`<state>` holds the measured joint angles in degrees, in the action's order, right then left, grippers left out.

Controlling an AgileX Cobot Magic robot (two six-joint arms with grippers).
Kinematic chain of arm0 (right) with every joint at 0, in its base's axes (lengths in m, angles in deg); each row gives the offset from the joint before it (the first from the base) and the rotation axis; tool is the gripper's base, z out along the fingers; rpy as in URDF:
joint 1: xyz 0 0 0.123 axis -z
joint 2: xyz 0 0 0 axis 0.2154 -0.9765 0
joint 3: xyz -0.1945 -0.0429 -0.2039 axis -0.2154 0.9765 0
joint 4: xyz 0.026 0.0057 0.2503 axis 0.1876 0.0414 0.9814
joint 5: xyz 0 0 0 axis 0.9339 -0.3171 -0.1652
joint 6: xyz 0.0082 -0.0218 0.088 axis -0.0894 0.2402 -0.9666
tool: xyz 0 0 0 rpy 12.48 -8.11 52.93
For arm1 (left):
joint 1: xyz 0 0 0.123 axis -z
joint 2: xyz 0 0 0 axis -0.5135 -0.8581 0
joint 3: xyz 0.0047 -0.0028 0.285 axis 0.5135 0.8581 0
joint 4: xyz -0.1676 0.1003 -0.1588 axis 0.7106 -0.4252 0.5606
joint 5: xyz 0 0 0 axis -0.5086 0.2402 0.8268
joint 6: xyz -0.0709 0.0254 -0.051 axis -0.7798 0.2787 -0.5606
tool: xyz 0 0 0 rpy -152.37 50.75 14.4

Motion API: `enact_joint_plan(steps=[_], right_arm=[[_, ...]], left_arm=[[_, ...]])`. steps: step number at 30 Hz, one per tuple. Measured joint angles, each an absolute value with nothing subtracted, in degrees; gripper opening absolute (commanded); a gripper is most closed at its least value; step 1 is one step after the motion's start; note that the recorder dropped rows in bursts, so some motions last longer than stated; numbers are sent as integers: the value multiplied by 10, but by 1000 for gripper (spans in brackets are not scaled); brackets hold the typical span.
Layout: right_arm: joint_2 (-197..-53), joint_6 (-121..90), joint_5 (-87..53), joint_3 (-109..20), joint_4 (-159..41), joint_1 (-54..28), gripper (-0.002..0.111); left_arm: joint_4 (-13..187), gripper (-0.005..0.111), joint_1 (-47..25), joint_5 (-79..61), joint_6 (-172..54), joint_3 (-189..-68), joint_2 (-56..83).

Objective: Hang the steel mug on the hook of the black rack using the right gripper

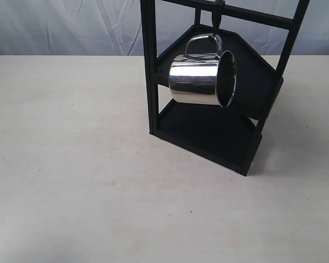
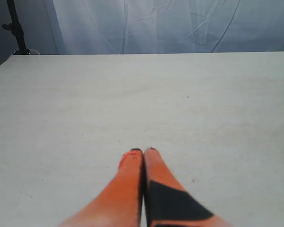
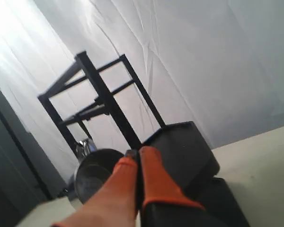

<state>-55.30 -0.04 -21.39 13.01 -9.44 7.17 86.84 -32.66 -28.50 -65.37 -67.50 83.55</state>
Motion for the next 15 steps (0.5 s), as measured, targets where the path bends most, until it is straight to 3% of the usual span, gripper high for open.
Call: enact_joint_plan(steps=[3, 6, 15], right_arm=[[-553, -250, -231, 130, -403, 72, -1], [-553, -396, -236, 136, -588, 72, -1], [-553, -408, -211, 202, -647, 72, -1]], left_arm=[[868, 0, -327, -285, -654, -675, 836], [868, 0, -327, -285, -654, -675, 836], [868, 0, -327, -285, -654, -675, 836]])
